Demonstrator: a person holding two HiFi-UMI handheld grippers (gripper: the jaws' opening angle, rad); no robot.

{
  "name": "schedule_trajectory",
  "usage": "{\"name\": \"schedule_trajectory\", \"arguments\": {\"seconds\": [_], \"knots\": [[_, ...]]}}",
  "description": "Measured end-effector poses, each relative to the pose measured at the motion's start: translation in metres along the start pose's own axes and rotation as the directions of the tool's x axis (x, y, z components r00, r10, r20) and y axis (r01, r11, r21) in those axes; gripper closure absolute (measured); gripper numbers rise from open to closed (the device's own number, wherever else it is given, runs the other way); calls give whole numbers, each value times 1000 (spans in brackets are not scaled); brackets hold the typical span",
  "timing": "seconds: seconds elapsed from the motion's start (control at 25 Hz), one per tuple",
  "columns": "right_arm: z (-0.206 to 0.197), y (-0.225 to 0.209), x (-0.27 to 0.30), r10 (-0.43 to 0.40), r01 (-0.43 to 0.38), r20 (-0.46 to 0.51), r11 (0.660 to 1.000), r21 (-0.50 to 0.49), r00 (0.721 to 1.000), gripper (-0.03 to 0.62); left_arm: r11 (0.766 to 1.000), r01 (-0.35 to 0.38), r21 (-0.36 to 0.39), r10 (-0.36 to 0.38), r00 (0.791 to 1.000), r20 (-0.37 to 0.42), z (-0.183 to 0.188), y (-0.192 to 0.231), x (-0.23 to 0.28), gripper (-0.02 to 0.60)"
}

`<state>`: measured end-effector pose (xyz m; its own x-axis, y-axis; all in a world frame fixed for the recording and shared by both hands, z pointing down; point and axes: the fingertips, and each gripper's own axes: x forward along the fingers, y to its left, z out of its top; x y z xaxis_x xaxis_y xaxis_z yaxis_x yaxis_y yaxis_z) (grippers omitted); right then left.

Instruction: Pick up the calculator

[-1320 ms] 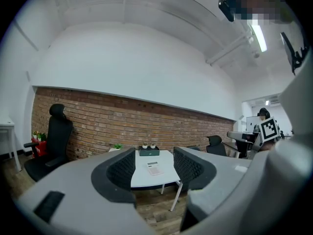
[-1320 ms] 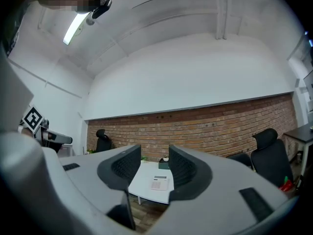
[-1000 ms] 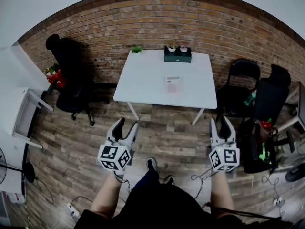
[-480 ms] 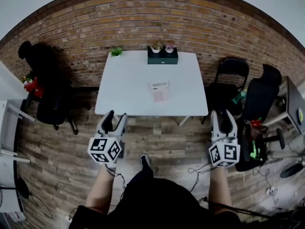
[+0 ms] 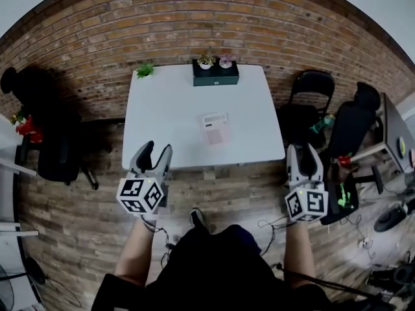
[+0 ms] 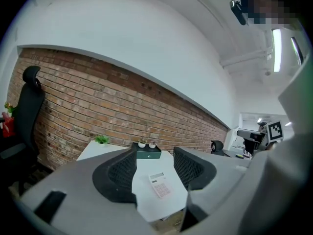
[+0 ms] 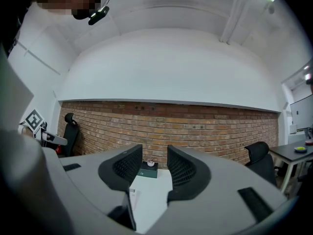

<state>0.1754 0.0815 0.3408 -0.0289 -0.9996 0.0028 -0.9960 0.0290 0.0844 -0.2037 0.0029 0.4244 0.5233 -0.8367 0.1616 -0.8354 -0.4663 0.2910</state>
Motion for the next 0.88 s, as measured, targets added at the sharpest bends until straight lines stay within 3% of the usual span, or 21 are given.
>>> {"name": "schedule_trajectory", "arguments": {"seconds": [0.44,0.72,0.88], "knots": [[-36,-8,68,27,-24,-70,999,41,997,428,999,13,-47,-17,996,-86,-22,17,60,350],[-64,-11,144,145,-138,-75,985,100,987,425,993,-55,-108,43,993,-113,-36,33,93,350],[-72,-21,191,212,-202,-77,972,119,974,424,991,-86,-106,72,988,-136,-38,34,124,350]]}}
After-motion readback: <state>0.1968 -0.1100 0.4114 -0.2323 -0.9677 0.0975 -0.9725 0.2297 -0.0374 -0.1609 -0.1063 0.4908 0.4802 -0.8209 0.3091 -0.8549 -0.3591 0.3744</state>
